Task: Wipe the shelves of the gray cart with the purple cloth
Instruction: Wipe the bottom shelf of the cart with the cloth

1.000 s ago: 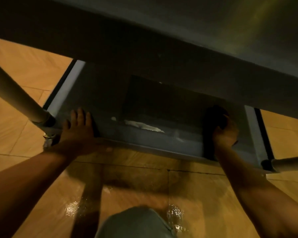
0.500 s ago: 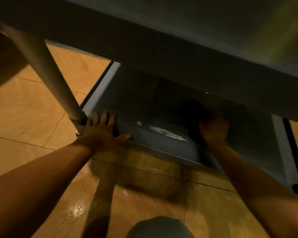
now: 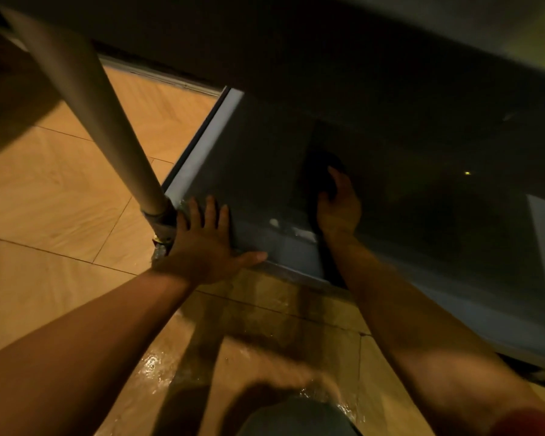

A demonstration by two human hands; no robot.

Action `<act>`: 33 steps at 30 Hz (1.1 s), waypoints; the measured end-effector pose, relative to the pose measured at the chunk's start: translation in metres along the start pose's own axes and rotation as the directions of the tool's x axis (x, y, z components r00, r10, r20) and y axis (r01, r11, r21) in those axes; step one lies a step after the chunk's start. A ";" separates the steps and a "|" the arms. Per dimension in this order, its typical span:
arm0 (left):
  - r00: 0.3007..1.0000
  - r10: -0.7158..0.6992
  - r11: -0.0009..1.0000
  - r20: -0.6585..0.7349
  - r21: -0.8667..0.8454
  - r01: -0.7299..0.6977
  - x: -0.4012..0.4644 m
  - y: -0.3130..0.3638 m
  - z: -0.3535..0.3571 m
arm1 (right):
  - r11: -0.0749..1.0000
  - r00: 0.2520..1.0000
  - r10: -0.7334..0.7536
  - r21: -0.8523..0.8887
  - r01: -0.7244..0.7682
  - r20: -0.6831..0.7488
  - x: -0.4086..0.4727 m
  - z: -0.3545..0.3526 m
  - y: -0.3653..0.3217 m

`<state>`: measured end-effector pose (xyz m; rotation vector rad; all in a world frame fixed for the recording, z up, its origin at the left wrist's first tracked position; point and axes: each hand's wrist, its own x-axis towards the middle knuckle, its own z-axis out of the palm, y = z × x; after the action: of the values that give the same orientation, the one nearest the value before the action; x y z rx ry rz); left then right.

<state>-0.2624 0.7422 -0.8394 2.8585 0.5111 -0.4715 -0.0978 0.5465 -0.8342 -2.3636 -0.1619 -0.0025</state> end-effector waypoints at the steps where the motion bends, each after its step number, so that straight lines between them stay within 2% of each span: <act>1: 1.000 0.000 1.000 0.005 -0.004 0.000 0.000 0.000 -0.001 | 1.000 1.000 -0.015 -0.016 0.015 0.017 0.000 -0.002 0.000; 5: 0.999 -0.003 1.000 0.038 0.003 0.003 0.000 0.001 -0.004 | 0.980 0.987 -0.119 -0.145 0.134 0.112 0.011 -0.029 0.015; 7: 0.999 -0.001 1.000 0.049 0.008 0.001 0.001 0.000 -0.004 | 0.967 0.991 -0.115 -0.223 0.127 0.065 0.018 -0.050 0.025; 10: 0.999 -0.002 1.000 0.044 0.002 0.002 0.001 -0.001 -0.003 | 0.968 0.996 0.019 -0.247 -0.041 -0.088 0.026 -0.087 0.052; 14: 1.000 0.002 1.000 0.002 -0.006 -0.002 0.003 0.001 0.002 | 0.967 0.979 0.194 -0.155 -0.202 -0.066 0.028 -0.088 0.065; 17: 0.999 0.009 1.000 -0.039 -0.006 -0.009 0.002 0.000 0.005 | 0.967 0.967 0.233 -0.077 -0.241 -0.105 0.039 -0.053 0.039; 20: 0.999 0.011 1.000 -0.035 -0.016 -0.012 0.000 0.001 0.005 | 0.989 0.989 0.144 -0.025 -0.144 0.017 0.034 -0.004 -0.013; 23: 0.999 0.024 0.999 -0.042 -0.039 -0.026 -0.002 -0.001 0.001 | 0.997 0.973 -0.081 0.037 0.074 0.218 -0.001 0.062 -0.067; 25: 0.996 0.050 0.995 -0.076 -0.082 -0.056 -0.009 -0.008 -0.005 | 0.988 0.958 -0.156 0.027 0.154 0.240 -0.015 0.082 -0.086; 26: 0.993 0.069 0.992 -0.098 -0.095 -0.078 -0.014 -0.013 -0.006 | 0.985 0.955 -0.167 -0.010 0.175 0.244 -0.014 0.082 -0.086; 28: 0.986 0.103 0.993 -0.128 -0.043 -0.109 -0.024 -0.021 -0.007 | 0.952 0.954 -0.194 -0.191 0.239 0.228 -0.001 0.073 -0.081; 30: 0.987 0.088 0.996 -0.137 -0.020 -0.091 -0.027 -0.021 -0.006 | 0.908 0.961 -0.190 -0.337 0.250 0.201 0.007 0.068 -0.081; 33: 0.992 0.027 0.998 -0.122 -0.051 -0.033 -0.025 -0.015 0.001 | 0.947 0.973 -0.100 -0.282 0.157 0.207 -0.005 0.081 -0.102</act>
<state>-0.2899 0.7483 -0.8340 2.8517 0.4927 -0.2765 -0.1185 0.6750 -0.8214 -2.6472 -0.4371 0.1457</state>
